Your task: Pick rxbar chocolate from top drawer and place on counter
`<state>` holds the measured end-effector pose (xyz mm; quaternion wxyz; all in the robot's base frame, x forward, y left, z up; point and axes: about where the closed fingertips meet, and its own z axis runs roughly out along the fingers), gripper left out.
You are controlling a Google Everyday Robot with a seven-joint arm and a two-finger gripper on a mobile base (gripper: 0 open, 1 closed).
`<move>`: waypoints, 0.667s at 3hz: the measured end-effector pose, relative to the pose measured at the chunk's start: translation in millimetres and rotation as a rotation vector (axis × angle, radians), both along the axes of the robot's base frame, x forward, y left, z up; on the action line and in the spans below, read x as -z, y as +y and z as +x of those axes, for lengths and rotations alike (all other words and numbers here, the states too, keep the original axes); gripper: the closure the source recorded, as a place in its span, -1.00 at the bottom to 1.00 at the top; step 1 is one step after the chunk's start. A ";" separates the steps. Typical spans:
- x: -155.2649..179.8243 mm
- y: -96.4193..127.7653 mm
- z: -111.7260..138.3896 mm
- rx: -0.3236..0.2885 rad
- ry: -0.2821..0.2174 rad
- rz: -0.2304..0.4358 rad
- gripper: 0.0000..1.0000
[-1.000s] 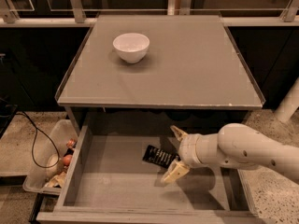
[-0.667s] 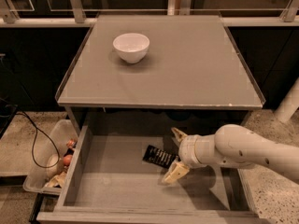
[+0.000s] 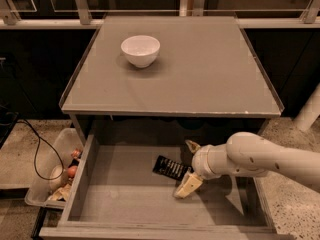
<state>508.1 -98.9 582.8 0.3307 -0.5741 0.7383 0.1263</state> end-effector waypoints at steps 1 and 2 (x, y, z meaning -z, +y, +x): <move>0.8 -0.5 0.1 0.002 0.003 0.000 -0.64; 0.8 -0.5 0.1 0.002 0.003 0.000 -0.18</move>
Offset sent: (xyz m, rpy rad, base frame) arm 0.0001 -0.0005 -0.0008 -0.0002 0.0026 -0.0017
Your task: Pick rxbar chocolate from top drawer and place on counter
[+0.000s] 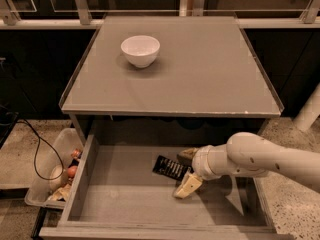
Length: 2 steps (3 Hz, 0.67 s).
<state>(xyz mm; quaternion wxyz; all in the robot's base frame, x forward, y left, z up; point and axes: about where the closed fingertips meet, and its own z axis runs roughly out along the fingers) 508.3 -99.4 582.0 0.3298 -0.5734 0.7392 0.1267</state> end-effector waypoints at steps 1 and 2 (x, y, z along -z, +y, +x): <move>0.0 0.0 0.0 0.000 0.000 0.000 0.29; 0.0 0.0 0.0 0.000 0.000 0.000 0.76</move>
Offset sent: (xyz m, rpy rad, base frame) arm 0.0000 0.0000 0.0000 0.0000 0.0000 0.0000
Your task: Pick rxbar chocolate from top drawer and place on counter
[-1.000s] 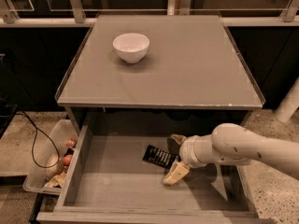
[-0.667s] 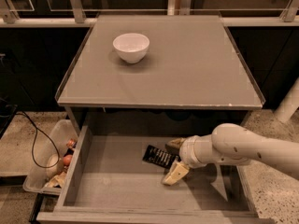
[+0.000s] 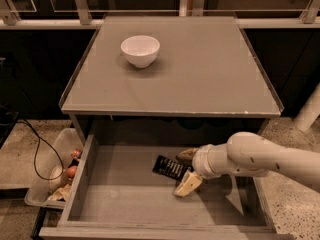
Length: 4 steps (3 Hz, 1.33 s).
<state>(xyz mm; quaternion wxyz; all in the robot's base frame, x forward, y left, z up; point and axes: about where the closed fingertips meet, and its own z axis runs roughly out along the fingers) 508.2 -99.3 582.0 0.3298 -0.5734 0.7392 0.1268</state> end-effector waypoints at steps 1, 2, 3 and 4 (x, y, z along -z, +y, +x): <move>-0.5 0.0 0.0 0.000 0.000 0.000 1.00; -6.3 0.1 -0.2 0.000 0.000 0.000 1.00; -32.1 8.2 -14.2 -0.038 -0.022 -0.008 1.00; -32.2 8.2 -14.3 -0.038 -0.022 -0.008 1.00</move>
Offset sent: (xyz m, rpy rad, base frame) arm -0.0164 0.0073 0.0325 -0.0058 -0.0183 0.0410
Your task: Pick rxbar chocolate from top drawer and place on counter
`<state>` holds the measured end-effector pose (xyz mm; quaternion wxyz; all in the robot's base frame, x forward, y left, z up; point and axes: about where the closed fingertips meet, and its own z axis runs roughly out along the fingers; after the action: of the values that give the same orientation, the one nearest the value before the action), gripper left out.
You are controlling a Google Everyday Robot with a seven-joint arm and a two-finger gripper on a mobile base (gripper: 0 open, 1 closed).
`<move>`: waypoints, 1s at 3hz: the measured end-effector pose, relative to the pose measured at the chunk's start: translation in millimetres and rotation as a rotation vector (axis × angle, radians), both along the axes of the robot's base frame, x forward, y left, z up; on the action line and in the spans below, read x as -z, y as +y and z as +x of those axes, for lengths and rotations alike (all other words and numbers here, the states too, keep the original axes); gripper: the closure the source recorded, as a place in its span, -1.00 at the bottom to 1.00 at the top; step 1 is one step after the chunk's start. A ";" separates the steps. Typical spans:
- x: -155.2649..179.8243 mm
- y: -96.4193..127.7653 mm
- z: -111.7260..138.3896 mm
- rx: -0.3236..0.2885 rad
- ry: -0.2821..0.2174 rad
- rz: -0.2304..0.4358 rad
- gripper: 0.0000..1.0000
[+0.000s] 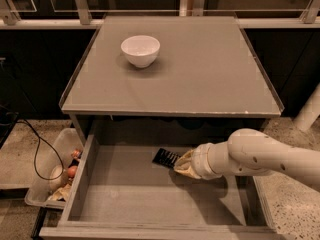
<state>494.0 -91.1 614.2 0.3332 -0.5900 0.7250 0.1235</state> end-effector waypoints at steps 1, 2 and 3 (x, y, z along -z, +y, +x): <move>-22.5 -6.6 -13.0 -0.010 -0.042 0.004 1.00; -57.1 -16.0 -31.8 -0.018 -0.104 0.023 1.00; -59.1 -35.9 -39.1 0.015 -0.117 0.019 1.00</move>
Offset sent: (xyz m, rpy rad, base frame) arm -0.0666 -0.0534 0.1129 0.0582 -0.2103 -0.0117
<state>454.9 -127.0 673.2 0.3815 -0.5878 0.7074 0.0930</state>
